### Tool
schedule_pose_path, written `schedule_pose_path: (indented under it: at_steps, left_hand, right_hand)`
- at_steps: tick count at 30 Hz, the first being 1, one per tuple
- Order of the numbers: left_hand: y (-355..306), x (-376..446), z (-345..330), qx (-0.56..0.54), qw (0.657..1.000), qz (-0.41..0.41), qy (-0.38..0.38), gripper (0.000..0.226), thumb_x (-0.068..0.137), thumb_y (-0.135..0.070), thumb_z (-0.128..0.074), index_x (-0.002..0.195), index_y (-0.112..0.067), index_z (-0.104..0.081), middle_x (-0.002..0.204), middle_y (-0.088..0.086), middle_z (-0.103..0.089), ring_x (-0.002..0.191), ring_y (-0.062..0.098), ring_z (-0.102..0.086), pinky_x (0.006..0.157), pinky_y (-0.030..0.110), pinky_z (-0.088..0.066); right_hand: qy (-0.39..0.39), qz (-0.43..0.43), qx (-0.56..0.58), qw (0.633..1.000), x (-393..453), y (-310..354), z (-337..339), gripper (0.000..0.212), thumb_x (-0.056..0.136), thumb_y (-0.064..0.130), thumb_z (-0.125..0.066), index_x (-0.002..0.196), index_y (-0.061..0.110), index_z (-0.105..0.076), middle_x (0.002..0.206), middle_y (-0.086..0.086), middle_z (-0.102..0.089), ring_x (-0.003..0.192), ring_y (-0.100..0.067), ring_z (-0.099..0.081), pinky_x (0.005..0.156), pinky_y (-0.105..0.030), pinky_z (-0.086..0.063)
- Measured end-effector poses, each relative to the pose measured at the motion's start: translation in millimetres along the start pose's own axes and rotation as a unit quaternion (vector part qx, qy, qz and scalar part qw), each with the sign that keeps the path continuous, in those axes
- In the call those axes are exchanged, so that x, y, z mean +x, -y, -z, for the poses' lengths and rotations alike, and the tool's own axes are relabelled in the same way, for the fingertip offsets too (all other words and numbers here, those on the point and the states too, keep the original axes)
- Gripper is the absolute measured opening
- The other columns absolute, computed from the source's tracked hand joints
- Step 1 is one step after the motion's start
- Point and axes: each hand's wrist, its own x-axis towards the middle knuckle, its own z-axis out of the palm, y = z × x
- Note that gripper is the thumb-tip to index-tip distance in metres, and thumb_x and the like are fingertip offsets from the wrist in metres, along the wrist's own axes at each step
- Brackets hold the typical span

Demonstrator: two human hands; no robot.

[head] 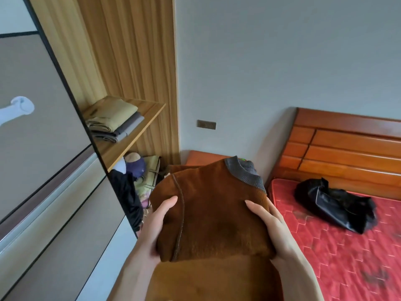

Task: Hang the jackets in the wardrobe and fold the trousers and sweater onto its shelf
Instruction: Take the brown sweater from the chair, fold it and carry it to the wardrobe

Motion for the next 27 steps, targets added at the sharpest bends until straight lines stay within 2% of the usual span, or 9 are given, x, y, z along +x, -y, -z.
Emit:
schedule_pose_path:
  at_steps: [4, 7, 11, 14, 16, 17, 18, 21, 27]
  left_hand:
    - [-52.2, 59.0, -9.7, -0.012, 1.0, -0.006, 0.023, 0.075, 0.064, -0.049, -0.094, 0.132, -0.027, -0.07, 0.127, 0.013, -0.074, 0.112, 0.041, -0.073, 0.092, 0.06, -0.059]
    - [-81.3, 99.3, -8.3, -0.019, 0.999, -0.01, 0.034, 0.059, 0.069, -0.046, -0.092, 0.123, -0.027, -0.076, 0.125, 0.014, -0.075, 0.11, 0.041, -0.073, 0.086, 0.057, -0.061]
    - [-115.0, 134.9, -14.5, 0.01, 0.998, -0.04, 0.055, 0.041, 0.098, -0.026, -0.068, 0.136, -0.011, -0.067, 0.133, 0.018, -0.069, 0.118, 0.04, -0.069, 0.081, 0.04, -0.06]
    - [-142.4, 163.3, -9.4, -0.093, 0.99, -0.075, 0.069, 0.042, 0.108, -0.007, -0.049, 0.147, 0.009, -0.047, 0.152, 0.028, -0.05, 0.14, 0.04, -0.049, 0.097, 0.037, -0.043]
    - [-150.5, 187.5, -20.0, -0.035, 0.997, -0.03, 0.066, 0.035, 0.107, -0.01, -0.053, 0.137, 0.005, -0.057, 0.13, 0.024, -0.069, 0.12, 0.031, -0.069, 0.084, 0.032, -0.055]
    - [-149.8, 198.7, -24.7, 0.004, 0.999, -0.024, 0.026, 0.028, 0.104, -0.018, -0.058, 0.126, -0.001, -0.063, 0.113, 0.018, -0.077, 0.1, 0.026, -0.077, 0.071, 0.03, -0.061]
    - [-149.1, 210.1, -30.2, 0.012, 1.0, -0.007, -0.009, 0.032, 0.1, -0.027, -0.064, 0.124, -0.006, -0.067, 0.105, 0.014, -0.08, 0.09, 0.026, -0.08, 0.068, 0.035, -0.063]
    - [-148.1, 236.2, -21.6, -0.037, 0.999, -0.007, -0.006, 0.052, 0.082, -0.043, -0.078, 0.128, -0.02, -0.07, 0.12, 0.014, -0.077, 0.104, 0.038, -0.076, 0.088, 0.054, -0.06]
    - [-172.4, 309.7, -32.7, -0.065, 0.994, -0.037, -0.08, 0.065, 0.068, -0.04, -0.093, 0.127, -0.022, -0.072, 0.121, 0.013, -0.076, 0.104, 0.036, -0.076, 0.072, 0.047, -0.064]
  right_hand:
    - [-0.009, 0.027, -0.017, 0.999, 66.3, 26.3, -25.2, 0.055, 0.075, 0.039, -0.09, 0.126, 0.031, -0.072, 0.125, -0.015, -0.075, 0.113, -0.038, -0.073, 0.101, -0.061, -0.055]
    - [-0.011, 0.045, -0.013, 0.999, 108.7, 34.9, -41.2, 0.054, 0.076, 0.038, -0.089, 0.126, 0.029, -0.072, 0.125, -0.016, -0.074, 0.114, -0.04, -0.072, 0.103, -0.065, -0.052]
    - [-0.005, 0.054, -0.02, 0.998, 151.8, 45.8, -57.3, 0.056, 0.076, 0.036, -0.091, 0.128, 0.027, -0.071, 0.125, -0.016, -0.074, 0.114, -0.04, -0.072, 0.103, -0.064, -0.052]
    - [-0.004, 0.056, -0.013, 0.998, 183.6, 53.8, -67.3, 0.061, 0.074, 0.036, -0.093, 0.13, 0.028, -0.07, 0.125, -0.015, -0.074, 0.113, -0.04, -0.072, 0.101, -0.062, -0.053]
    - [0.001, 0.056, -0.02, 0.998, 206.4, 58.5, -71.3, 0.061, 0.075, 0.035, -0.092, 0.131, 0.028, -0.069, 0.126, -0.014, -0.074, 0.113, -0.039, -0.073, 0.099, -0.06, -0.055]
    - [0.005, 0.055, -0.023, 0.998, 218.9, 61.2, -72.2, 0.06, 0.077, 0.035, -0.09, 0.132, 0.028, -0.069, 0.125, -0.014, -0.074, 0.113, -0.038, -0.073, 0.098, -0.059, -0.056]
    - [0.01, 0.052, -0.028, 0.998, 232.1, 64.1, -73.6, 0.059, 0.077, 0.035, -0.09, 0.132, 0.028, -0.069, 0.125, -0.013, -0.074, 0.112, -0.037, -0.073, 0.098, -0.058, -0.057]
    - [0.03, 0.03, -0.038, 0.998, 275.1, 74.6, -80.3, 0.057, 0.075, 0.036, -0.09, 0.128, 0.03, -0.07, 0.123, -0.012, -0.075, 0.111, -0.037, -0.074, 0.097, -0.057, -0.058]
    - [0.069, -0.006, -0.064, 0.996, 381.8, 103.6, -98.7, 0.054, 0.069, 0.036, -0.093, 0.12, 0.037, -0.074, 0.116, -0.009, -0.078, 0.102, -0.036, -0.077, 0.092, -0.062, -0.059]
